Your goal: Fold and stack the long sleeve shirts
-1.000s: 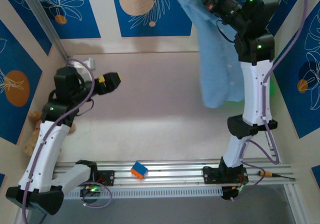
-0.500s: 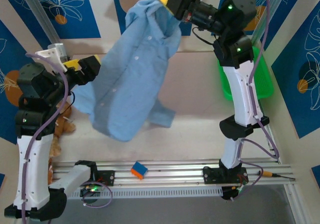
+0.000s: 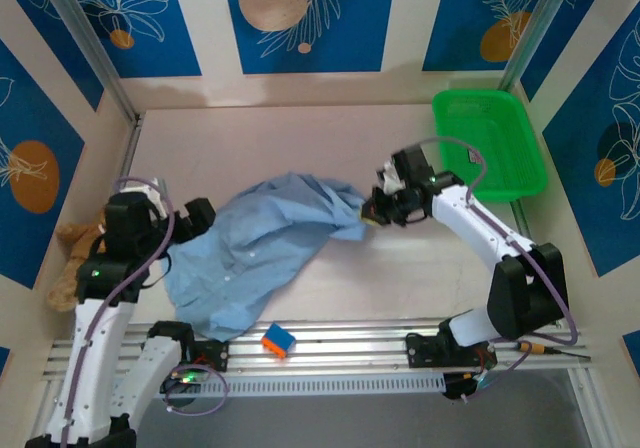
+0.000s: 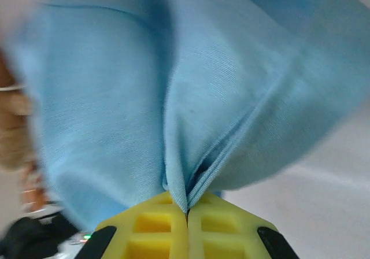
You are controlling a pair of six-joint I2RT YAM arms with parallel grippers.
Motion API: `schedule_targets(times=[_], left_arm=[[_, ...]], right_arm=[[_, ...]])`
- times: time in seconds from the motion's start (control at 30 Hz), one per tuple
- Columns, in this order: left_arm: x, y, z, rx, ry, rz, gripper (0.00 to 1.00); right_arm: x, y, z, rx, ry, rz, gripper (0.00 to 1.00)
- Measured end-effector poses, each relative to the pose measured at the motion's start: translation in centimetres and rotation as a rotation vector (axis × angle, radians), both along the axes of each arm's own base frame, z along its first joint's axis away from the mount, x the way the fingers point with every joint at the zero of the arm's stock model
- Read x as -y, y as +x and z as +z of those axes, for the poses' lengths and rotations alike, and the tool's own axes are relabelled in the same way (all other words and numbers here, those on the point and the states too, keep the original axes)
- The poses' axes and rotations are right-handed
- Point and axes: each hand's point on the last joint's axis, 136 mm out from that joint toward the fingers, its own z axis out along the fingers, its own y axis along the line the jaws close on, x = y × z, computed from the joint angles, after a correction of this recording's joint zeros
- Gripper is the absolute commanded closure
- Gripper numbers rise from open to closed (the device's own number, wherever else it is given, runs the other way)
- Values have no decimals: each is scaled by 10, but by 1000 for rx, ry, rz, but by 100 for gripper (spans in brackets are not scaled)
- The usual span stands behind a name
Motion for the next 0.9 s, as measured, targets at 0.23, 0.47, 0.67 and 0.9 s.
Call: schedule_targets(times=[0.23, 0.47, 0.67, 0.9], left_arm=[[-7, 21, -60, -179, 46, 37, 0], [-72, 41, -104, -322, 28, 251, 0], [-96, 49, -141, -422, -132, 335, 1], [-98, 47, -180, -549, -209, 347, 6]], right_arm=[[68, -35, -55, -107, -321, -71, 35], [59, 8, 9, 189, -367, -77, 19], [-3, 87, 78, 445, -230, 33, 22], [-81, 133, 4, 390, -263, 275, 25]])
